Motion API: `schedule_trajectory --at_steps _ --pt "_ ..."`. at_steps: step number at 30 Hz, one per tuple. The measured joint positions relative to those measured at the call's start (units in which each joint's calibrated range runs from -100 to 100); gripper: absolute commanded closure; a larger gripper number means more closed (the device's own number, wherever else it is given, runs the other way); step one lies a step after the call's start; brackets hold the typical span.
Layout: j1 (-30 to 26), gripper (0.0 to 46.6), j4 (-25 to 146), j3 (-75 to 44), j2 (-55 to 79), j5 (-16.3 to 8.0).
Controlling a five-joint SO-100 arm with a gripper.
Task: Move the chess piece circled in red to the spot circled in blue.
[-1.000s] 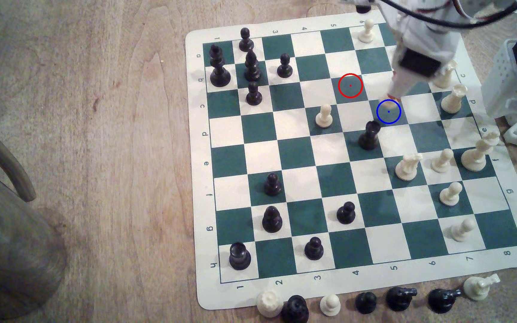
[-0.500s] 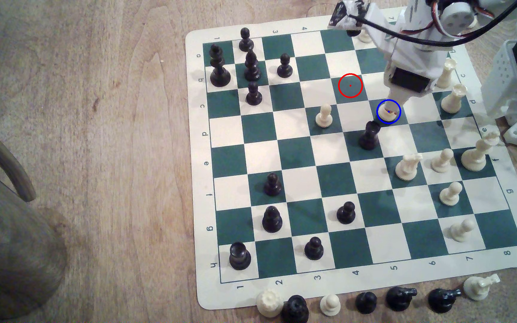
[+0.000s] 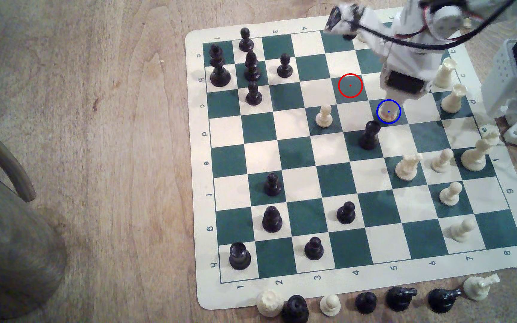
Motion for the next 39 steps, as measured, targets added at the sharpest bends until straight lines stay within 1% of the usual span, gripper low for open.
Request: schedule_trajectory --at_steps 2,8,16,17,20,22,23,25,28,31,33,35,37,39 --pt "0.74 20.1 -0.16 -0.09 -0.67 0.05" --pt "1.33 16.0 0.88 -0.09 -6.87 0.05" --pt "1.25 13.7 5.58 0.0 -17.43 -0.34" --pt "1.25 14.3 6.14 0.0 -18.43 -0.34" --pt "1.25 27.6 7.81 0.0 -23.96 -0.63" --pt "1.4 35.5 7.81 0.0 -26.9 -1.17" --pt "1.62 36.3 7.81 0.0 -30.25 -1.66" --pt "1.77 38.9 7.81 0.0 -32.76 -2.1" --pt "1.84 41.4 7.81 0.0 -38.54 -2.69" --pt "2.73 46.4 7.81 0.27 -41.73 -2.64" --pt "4.5 46.4 7.33 2.08 -44.99 -2.49" --pt "4.65 46.4 5.34 4.25 -47.09 -2.49" --pt "5.97 46.5 1.43 8.22 -49.85 -1.95" --pt "6.05 46.5 -0.96 10.21 -51.61 -1.61"
